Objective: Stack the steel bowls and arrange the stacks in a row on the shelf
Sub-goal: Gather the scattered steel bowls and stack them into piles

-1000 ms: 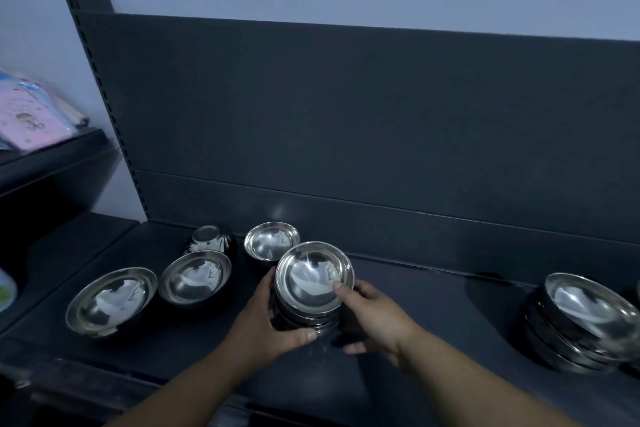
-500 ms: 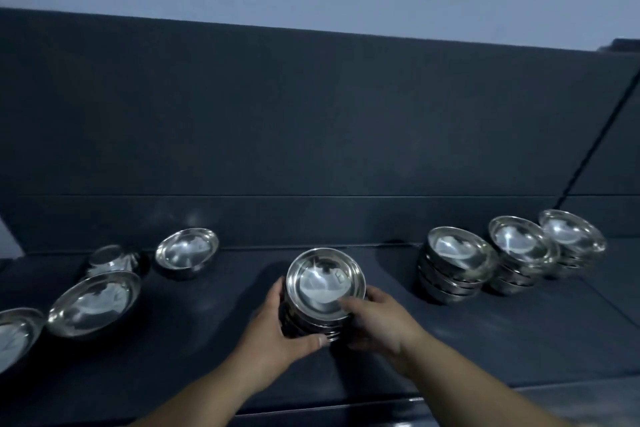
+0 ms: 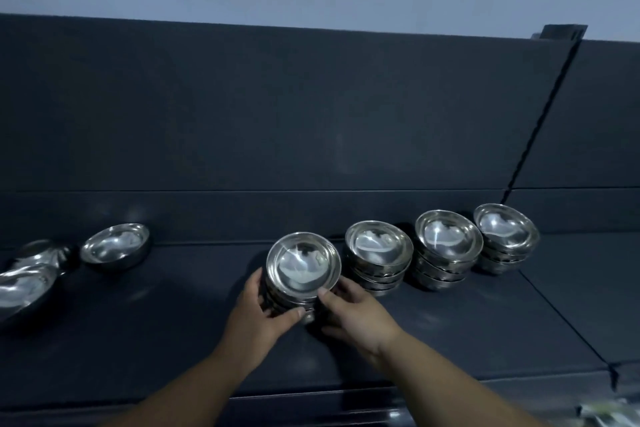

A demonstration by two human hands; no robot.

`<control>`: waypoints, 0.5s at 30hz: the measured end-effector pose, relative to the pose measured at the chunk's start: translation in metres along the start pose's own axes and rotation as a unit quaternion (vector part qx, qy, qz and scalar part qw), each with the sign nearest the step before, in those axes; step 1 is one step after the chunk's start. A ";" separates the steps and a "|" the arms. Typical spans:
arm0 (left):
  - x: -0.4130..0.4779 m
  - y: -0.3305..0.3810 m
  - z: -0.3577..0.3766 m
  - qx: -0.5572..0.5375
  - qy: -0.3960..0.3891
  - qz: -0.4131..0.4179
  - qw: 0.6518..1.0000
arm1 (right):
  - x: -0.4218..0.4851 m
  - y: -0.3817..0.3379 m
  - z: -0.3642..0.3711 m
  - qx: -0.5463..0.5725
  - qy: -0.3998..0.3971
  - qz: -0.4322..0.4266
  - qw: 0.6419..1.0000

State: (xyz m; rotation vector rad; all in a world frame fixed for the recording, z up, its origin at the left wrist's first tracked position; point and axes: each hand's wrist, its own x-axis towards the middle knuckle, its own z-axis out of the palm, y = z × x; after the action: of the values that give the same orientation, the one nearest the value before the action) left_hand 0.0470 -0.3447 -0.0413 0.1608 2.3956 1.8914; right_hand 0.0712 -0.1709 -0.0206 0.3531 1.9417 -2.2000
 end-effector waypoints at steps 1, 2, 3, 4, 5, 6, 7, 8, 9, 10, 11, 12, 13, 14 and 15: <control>0.002 0.001 0.003 0.007 0.011 -0.003 1.000 | 0.004 0.001 -0.002 -0.013 -0.007 -0.005 1.000; 0.005 0.001 0.006 0.017 0.022 -0.003 1.000 | 0.007 0.000 -0.002 -0.025 -0.015 -0.009 1.000; 0.007 0.002 0.008 0.029 0.034 -0.001 0.999 | 0.013 0.001 -0.003 -0.033 -0.021 -0.012 0.999; 0.010 0.004 0.010 0.042 0.045 0.003 0.998 | 0.018 0.002 -0.004 -0.040 -0.024 -0.016 0.999; 0.011 0.007 0.012 0.053 0.056 0.000 0.997 | 0.022 0.002 -0.004 -0.050 -0.025 -0.018 0.998; 0.013 0.010 0.013 0.063 0.067 -0.005 0.996 | 0.026 0.003 -0.004 -0.057 -0.023 -0.020 0.998; 0.014 0.011 0.013 0.073 0.076 -0.011 0.994 | 0.030 0.004 -0.005 -0.062 -0.020 -0.018 0.998; 0.014 0.012 0.013 0.082 0.079 -0.017 0.993 | 0.033 0.007 -0.005 -0.064 -0.018 -0.017 0.998; 0.014 0.010 0.012 0.090 0.076 -0.026 0.993 | 0.036 0.010 -0.006 -0.072 -0.013 -0.016 0.997; 0.012 0.007 0.012 0.100 0.073 -0.033 0.992 | 0.036 0.014 -0.006 -0.085 -0.003 -0.015 0.996; 0.008 0.004 0.011 0.121 0.070 -0.041 0.989 | 0.036 0.019 -0.006 -0.108 0.016 -0.011 0.994; 0.003 0.002 0.010 0.151 0.065 -0.046 0.985 | 0.035 0.025 -0.006 -0.146 0.035 -0.007 0.989; -0.002 -0.002 0.008 0.187 0.059 -0.053 0.979 | 0.033 0.030 -0.004 -0.194 0.045 -0.001 0.980; -0.008 -0.005 0.005 0.226 0.054 -0.059 0.971 | 0.030 0.032 -0.002 -0.241 0.043 0.004 0.970; -0.014 -0.008 0.000 0.261 0.046 -0.065 0.962 | 0.027 0.034 0.002 -0.283 0.033 0.005 0.959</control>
State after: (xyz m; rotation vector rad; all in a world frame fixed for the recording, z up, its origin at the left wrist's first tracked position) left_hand 0.0608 -0.3483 -0.0491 -0.0557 2.8343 1.2027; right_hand 0.0552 -0.1763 -0.0607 0.3400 2.4737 -1.5370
